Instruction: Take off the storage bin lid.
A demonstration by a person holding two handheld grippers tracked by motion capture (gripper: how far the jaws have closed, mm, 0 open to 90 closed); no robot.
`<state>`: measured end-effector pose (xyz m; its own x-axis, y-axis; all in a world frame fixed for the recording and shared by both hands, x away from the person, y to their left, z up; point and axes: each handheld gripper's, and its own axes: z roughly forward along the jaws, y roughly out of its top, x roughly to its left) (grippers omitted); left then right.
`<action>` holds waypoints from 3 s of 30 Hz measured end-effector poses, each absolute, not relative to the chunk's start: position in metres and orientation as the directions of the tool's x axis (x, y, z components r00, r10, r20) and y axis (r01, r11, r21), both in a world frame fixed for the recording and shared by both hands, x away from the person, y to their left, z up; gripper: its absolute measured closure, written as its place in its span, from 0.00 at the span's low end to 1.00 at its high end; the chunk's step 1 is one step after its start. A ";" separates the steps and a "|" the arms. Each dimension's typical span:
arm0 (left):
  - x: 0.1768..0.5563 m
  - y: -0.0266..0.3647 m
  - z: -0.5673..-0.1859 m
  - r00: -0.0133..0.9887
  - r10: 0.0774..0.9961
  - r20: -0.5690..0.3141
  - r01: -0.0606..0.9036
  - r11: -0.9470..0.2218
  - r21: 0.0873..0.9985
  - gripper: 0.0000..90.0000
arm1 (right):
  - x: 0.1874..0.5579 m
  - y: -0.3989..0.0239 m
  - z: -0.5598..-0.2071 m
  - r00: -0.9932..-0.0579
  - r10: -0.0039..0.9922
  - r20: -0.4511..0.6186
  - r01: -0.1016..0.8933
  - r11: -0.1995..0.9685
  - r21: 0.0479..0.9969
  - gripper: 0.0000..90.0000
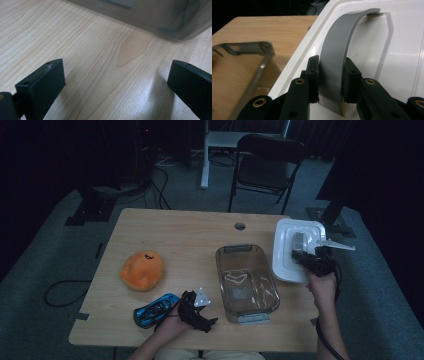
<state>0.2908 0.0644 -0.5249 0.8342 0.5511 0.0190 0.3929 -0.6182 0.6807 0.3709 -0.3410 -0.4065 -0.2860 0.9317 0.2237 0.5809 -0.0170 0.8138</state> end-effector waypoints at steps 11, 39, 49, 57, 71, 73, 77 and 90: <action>0.291 0.064 -0.525 0.835 0.550 0.020 0.392 -0.620 0.680 0.02 | 0.387 -0.343 -0.448 -0.252 0.934 0.254 0.646 -0.033 0.763 0.80; 0.291 0.065 -0.525 0.832 0.555 0.019 0.396 -0.618 0.679 0.02 | 0.415 -0.336 -0.503 -0.229 0.921 0.316 0.721 -0.058 0.691 0.79; 0.291 0.065 -0.525 0.832 0.554 0.020 0.396 -0.619 0.679 0.02 | 0.419 -0.338 -0.511 -0.231 0.908 0.350 0.736 -0.073 0.673 0.78; 0.289 0.062 -0.523 0.821 0.568 0.052 0.390 -0.624 0.677 0.02 | 0.416 -0.332 -0.501 -0.252 0.916 0.312 0.725 -0.035 0.688 0.57; 0.305 0.068 -0.484 0.786 0.618 0.022 0.426 -0.566 0.706 0.02 | 0.396 -0.326 -0.486 -0.318 0.926 0.204 0.666 0.064 0.744 0.14; 0.310 0.069 -0.479 0.777 0.629 0.020 0.432 -0.556 0.710 0.02 | 0.393 -0.326 -0.486 -0.332 0.927 0.174 0.646 0.089 0.758 0.14; 0.323 0.071 -0.472 0.759 0.651 0.011 0.448 -0.534 0.717 0.02 | 0.382 -0.326 -0.484 -0.338 0.929 0.149 0.600 0.091 0.795 0.14; 0.358 0.065 -0.473 0.731 0.681 0.041 0.465 -0.542 0.700 0.02 | 0.342 -0.315 -0.491 -0.396 0.910 0.125 0.584 0.145 0.799 0.14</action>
<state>0.3577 0.0646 -0.4734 0.7313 0.6808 0.0415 0.4648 -0.5420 0.7002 0.3425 -0.3147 -0.4913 -0.3964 0.9095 0.1248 0.5840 0.1449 0.7987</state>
